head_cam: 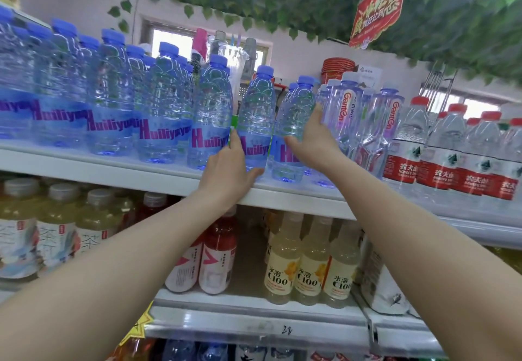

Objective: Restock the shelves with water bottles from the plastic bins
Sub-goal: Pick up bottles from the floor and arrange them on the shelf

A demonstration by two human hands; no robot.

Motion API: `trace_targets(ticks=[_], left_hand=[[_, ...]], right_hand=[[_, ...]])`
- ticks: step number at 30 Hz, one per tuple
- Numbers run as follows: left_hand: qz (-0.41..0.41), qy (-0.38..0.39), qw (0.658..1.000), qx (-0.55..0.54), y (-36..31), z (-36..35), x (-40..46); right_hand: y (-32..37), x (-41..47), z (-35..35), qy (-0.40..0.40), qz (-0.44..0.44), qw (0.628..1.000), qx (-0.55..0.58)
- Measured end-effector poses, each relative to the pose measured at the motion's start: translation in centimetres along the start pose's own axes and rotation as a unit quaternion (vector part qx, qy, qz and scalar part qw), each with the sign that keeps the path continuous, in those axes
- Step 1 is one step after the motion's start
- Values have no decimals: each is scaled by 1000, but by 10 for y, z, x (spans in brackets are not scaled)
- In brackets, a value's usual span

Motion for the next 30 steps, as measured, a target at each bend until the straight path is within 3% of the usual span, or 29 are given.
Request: trace_targets(ticks=[3,8,20,22,24,26,28,30], left_hand=[[0,-7,1000,1,0,0,-1],[5,-17,1000,2,-2,1,-1],[29,-22,999,11,-4,3,-5],[1,-54,999,8,0,9,-11],[-34,-139,990,-10,9,19,-19],[-27,-213,976,-21,20,32,-25],[31,-203,978,-29,32,42,-23],[93,-121,988,-13,39,46,-19]], right_hand=[[2,1,6,18,-16,1000,11],[9,5,13,-70,31,996,54],[5,8,11,-66,49,996,40],[7,2,10,-125,101,987,-6],[12,-8,6,-201,228,950,-73],[18,-16,-3,-217,312,921,-87],[27,-20,-13,-179,313,930,-68],[36,-22,-22,-121,276,953,-42]])
Point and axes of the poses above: each hand's wrist, its own x-axis towards the middle knuckle, its own z-axis out of the back of the hand, y = z × x, the point moved 1 cm from there along x, towards the middle knuckle, and after that the axes turned 3 degrees about -y, right-handed, at the moved point
